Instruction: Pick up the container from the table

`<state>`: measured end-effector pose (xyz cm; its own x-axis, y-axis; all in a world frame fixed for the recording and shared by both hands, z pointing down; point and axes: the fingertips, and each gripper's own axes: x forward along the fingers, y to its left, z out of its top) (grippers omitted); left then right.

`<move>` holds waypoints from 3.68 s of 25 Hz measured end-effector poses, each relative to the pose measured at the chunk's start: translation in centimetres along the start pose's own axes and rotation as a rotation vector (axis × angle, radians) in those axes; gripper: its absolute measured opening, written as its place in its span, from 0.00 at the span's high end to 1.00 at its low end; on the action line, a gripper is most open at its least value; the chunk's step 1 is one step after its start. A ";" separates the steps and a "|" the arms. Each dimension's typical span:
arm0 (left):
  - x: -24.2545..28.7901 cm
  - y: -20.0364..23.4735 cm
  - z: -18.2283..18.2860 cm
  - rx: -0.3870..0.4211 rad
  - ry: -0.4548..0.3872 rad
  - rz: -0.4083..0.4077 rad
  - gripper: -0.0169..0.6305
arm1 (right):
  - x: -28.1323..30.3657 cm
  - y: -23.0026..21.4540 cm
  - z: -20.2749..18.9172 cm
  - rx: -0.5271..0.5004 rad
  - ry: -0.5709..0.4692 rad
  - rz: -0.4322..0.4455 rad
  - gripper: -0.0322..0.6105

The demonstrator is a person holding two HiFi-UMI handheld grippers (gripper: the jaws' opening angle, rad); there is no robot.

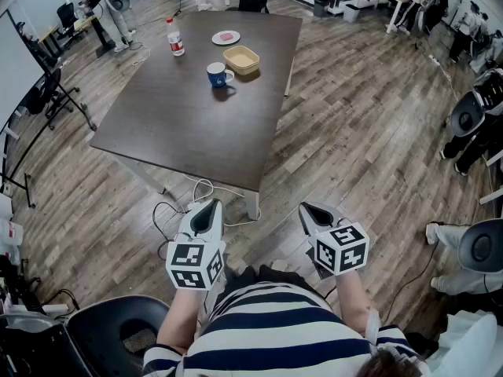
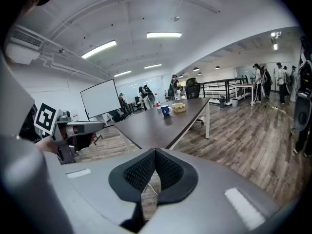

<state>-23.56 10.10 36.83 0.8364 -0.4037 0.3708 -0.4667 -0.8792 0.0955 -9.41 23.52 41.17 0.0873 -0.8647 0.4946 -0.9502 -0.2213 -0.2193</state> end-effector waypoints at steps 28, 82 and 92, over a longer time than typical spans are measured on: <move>6.5 -5.6 -0.5 -0.042 0.026 -0.027 0.97 | 0.3 -7.9 -0.1 -0.019 0.022 -0.002 0.95; 28.3 10.0 4.9 -0.128 0.060 0.036 0.97 | 26.2 -14.9 16.7 -0.239 0.102 0.185 0.95; 27.8 11.5 5.8 -0.119 0.037 0.114 0.97 | 29.8 -13.7 19.8 -0.307 0.079 0.275 0.89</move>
<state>-4.01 -12.68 42.83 0.7663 -0.4875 0.4186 -0.5903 -0.7914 0.1590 12.15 -8.14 42.28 -0.1942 -0.8329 0.5182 -0.9809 0.1684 -0.0971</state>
